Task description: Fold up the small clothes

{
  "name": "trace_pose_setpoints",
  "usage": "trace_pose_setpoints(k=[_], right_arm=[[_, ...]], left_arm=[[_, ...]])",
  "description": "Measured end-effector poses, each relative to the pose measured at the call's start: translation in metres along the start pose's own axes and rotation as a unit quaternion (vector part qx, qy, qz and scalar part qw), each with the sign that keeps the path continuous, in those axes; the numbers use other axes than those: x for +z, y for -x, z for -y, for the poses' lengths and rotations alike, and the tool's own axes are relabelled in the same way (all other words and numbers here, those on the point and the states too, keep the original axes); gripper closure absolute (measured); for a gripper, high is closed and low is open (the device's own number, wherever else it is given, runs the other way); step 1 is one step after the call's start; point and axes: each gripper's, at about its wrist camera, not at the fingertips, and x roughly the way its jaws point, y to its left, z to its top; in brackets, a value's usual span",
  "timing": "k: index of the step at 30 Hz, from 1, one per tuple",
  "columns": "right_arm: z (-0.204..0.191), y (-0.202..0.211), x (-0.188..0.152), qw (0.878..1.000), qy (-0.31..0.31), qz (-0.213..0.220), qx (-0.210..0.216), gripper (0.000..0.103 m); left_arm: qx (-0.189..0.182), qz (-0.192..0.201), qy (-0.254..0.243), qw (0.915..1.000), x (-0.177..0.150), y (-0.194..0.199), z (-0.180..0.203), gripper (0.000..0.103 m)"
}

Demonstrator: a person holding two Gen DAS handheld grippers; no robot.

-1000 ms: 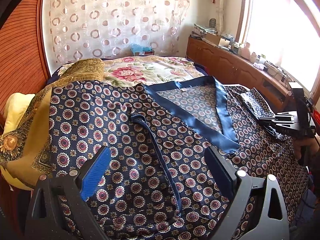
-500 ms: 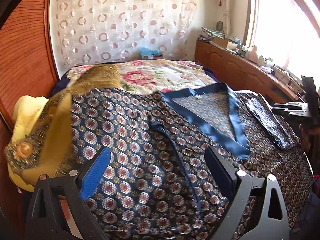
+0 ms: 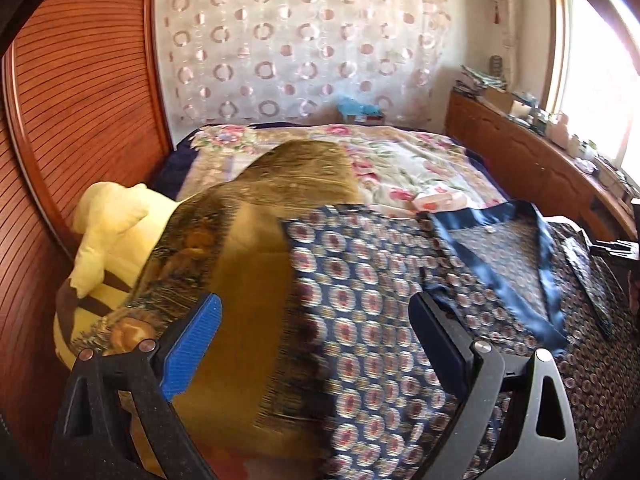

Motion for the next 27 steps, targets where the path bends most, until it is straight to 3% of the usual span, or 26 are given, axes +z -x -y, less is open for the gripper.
trace_pose_setpoints(k=[11, 18, 27], right_arm=[[0.016, -0.015, 0.009, 1.0, -0.006, 0.004, 0.012, 0.061], [0.015, -0.016, 0.003, 1.0, -0.013, 0.007, 0.01, 0.052], [0.024, -0.022, 0.014, 1.0, -0.017, -0.007, 0.012, 0.047]], left_arm=[[0.01, -0.014, 0.0, 0.9998, 0.01, -0.021, -0.009, 0.01], [-0.031, -0.03, 0.009, 0.999, 0.017, -0.032, -0.013, 0.047], [-0.038, -0.04, 0.02, 0.9983, 0.018, -0.036, -0.014, 0.049]])
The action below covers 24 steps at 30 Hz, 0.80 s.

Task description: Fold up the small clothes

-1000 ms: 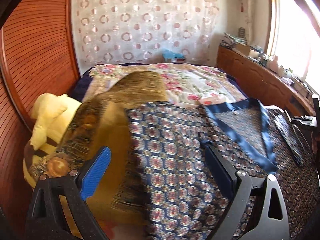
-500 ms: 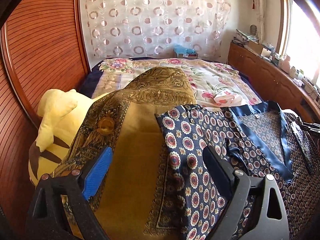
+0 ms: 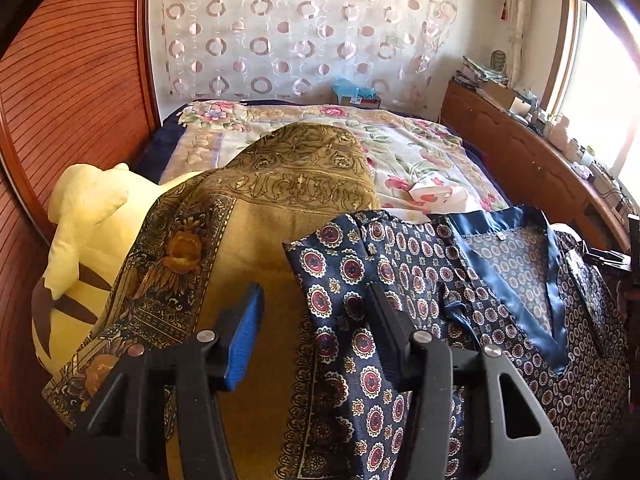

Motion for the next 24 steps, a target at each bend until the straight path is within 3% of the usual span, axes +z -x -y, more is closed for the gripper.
trace_pose_setpoints(k=[3, 9, 12, 15, 16, 24], right_arm=[[-0.002, -0.003, 0.003, 1.0, 0.007, -0.004, 0.003, 0.047], [-0.006, -0.005, 0.003, 1.0, 0.015, -0.004, 0.008, 0.05], [-0.01, -0.004, 0.002, 1.0, 0.025, -0.002, 0.018, 0.064], [-0.015, -0.002, 0.0, 0.999, 0.035, -0.002, 0.034, 0.088], [-0.017, -0.002, 0.0, 0.999, 0.038, -0.004, 0.039, 0.097], [-0.032, 0.046, -0.015, 0.997, 0.03, 0.061, 0.037, 0.101]], left_arm=[[-0.014, 0.001, -0.003, 0.9999, -0.001, 0.001, 0.002, 0.055], [-0.01, -0.008, -0.009, 0.9999, -0.003, 0.0, 0.008, 0.059], [-0.013, -0.008, -0.007, 0.9999, -0.003, 0.001, 0.009, 0.073], [-0.013, 0.0, -0.012, 0.9998, -0.005, 0.005, 0.012, 0.096], [-0.013, 0.001, -0.017, 0.9998, -0.006, 0.008, 0.015, 0.098], [-0.048, 0.041, -0.039, 0.9973, -0.02, 0.049, 0.044, 0.1]])
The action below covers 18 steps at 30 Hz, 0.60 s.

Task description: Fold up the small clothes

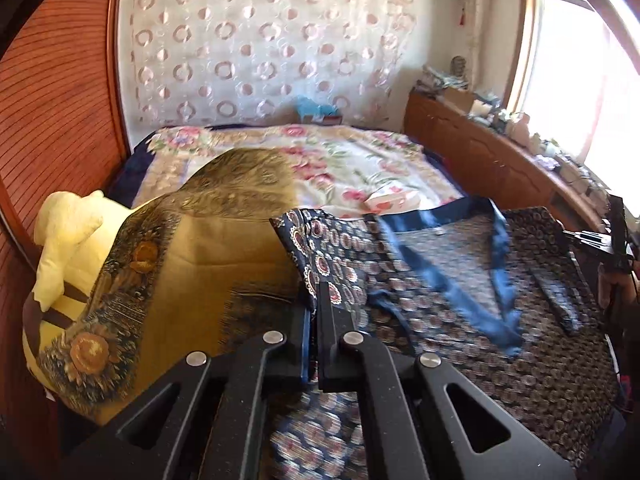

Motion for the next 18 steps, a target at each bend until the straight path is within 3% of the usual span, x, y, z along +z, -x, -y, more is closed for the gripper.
trace_pose_setpoints(k=[8, 18], right_arm=[[-0.023, 0.063, -0.039, 0.999, 0.001, 0.042, 0.026, 0.101], [-0.025, 0.108, -0.1, 0.998, -0.022, 0.055, 0.031, 0.101]], left_arm=[[-0.019, 0.003, -0.018, 0.9997, -0.033, 0.02, 0.025, 0.1], [-0.012, 0.012, 0.007, 0.9998, -0.076, 0.058, 0.013, 0.1]])
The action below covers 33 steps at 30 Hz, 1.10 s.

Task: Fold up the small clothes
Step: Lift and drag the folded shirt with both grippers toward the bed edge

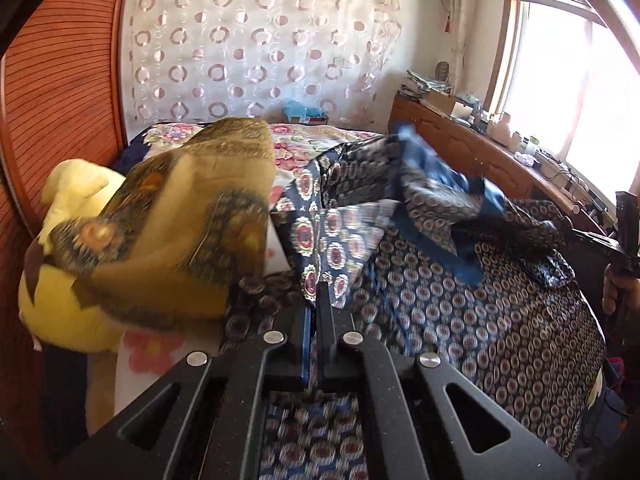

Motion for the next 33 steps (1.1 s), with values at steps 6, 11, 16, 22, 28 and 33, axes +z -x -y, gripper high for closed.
trace_pose_setpoints(k=[6, 11, 16, 22, 28, 33], right_arm=[[0.001, 0.04, -0.037, 1.0, -0.014, 0.012, -0.005, 0.101], [0.005, 0.084, -0.074, 0.999, -0.037, 0.014, -0.012, 0.101], [0.007, 0.111, -0.108, 0.998, -0.052, -0.004, -0.019, 0.101], [0.003, 0.105, -0.12, 0.998, -0.04, -0.037, -0.028, 0.101], [-0.002, 0.111, -0.106, 0.998, -0.024, -0.041, -0.046, 0.097], [-0.006, 0.13, -0.105, 0.998, -0.015, -0.021, -0.064, 0.096]], left_arm=[[0.007, 0.013, 0.019, 0.9997, -0.037, 0.038, -0.008, 0.101], [0.025, 0.014, 0.028, 0.9992, -0.065, 0.067, -0.015, 0.1], [0.034, 0.009, 0.038, 0.9987, -0.085, 0.089, -0.019, 0.1], [0.061, 0.003, 0.038, 0.9974, -0.092, 0.093, -0.026, 0.086], [0.063, 0.045, 0.029, 0.9966, -0.07, 0.117, -0.031, 0.059], [0.058, 0.058, 0.028, 0.9963, -0.051, 0.108, -0.032, 0.024]])
